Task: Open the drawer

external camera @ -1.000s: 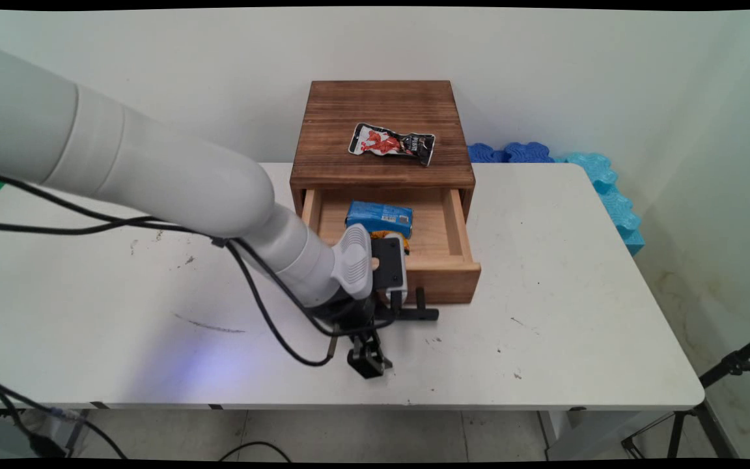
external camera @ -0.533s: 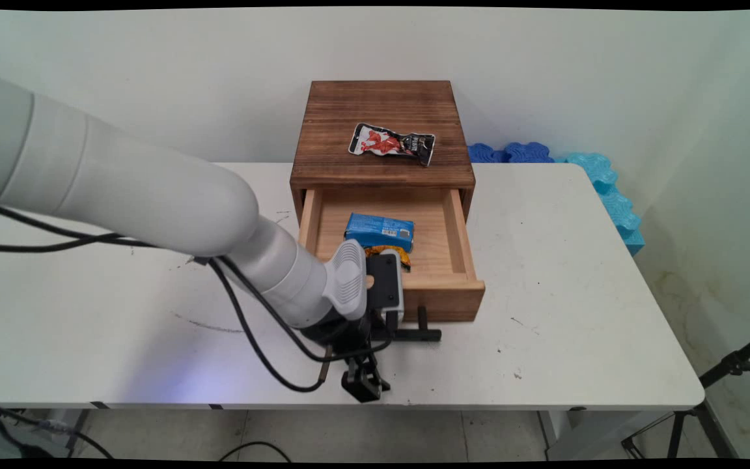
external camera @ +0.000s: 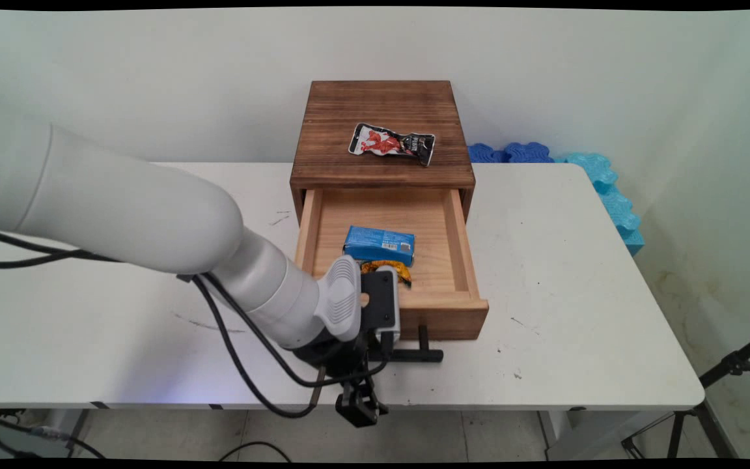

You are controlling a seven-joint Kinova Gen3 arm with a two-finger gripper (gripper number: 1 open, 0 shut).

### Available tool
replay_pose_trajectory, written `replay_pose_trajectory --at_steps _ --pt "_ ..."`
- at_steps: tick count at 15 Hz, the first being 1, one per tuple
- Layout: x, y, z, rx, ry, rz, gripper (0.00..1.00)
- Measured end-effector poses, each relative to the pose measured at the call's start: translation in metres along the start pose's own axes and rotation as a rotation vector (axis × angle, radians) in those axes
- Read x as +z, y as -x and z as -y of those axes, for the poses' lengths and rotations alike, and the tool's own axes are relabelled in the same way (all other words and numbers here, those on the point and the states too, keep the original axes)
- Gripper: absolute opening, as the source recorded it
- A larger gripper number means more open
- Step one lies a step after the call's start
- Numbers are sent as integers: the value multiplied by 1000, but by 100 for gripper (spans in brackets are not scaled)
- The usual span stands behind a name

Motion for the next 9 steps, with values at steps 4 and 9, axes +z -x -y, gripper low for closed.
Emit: replay_pose_trajectory --at_steps 4,9 --pt "-2 3 -8 2 14 -2 100" --pt "-3 6 -16 8 28 -5 100"
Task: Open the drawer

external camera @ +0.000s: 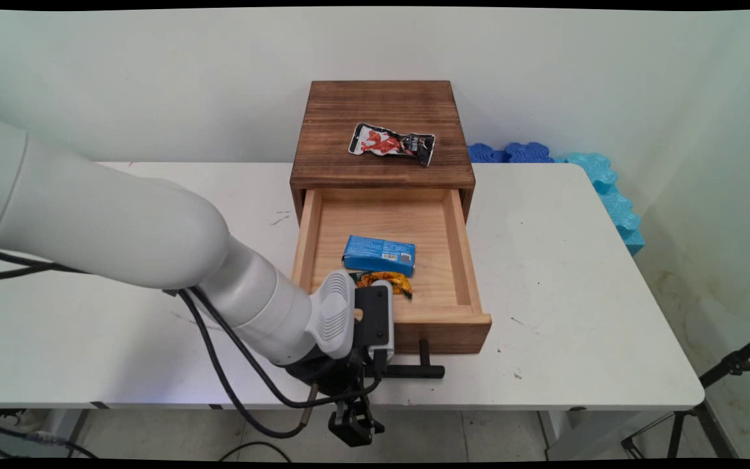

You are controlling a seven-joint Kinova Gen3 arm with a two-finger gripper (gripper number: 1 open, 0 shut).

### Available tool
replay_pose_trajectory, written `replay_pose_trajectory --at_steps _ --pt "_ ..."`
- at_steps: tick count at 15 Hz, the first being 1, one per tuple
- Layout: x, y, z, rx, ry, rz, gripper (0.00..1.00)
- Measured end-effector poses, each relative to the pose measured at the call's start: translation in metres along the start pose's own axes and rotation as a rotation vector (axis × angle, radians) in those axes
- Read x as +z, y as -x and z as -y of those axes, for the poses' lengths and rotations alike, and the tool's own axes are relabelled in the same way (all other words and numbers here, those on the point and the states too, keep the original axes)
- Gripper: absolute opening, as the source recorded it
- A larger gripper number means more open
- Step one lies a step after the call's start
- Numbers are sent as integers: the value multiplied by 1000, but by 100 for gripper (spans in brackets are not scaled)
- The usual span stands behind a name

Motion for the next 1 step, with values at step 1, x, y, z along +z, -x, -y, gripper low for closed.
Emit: replay_pose_trajectory --at_steps 1 --pt "0 1 -1 3 1 -2 100"
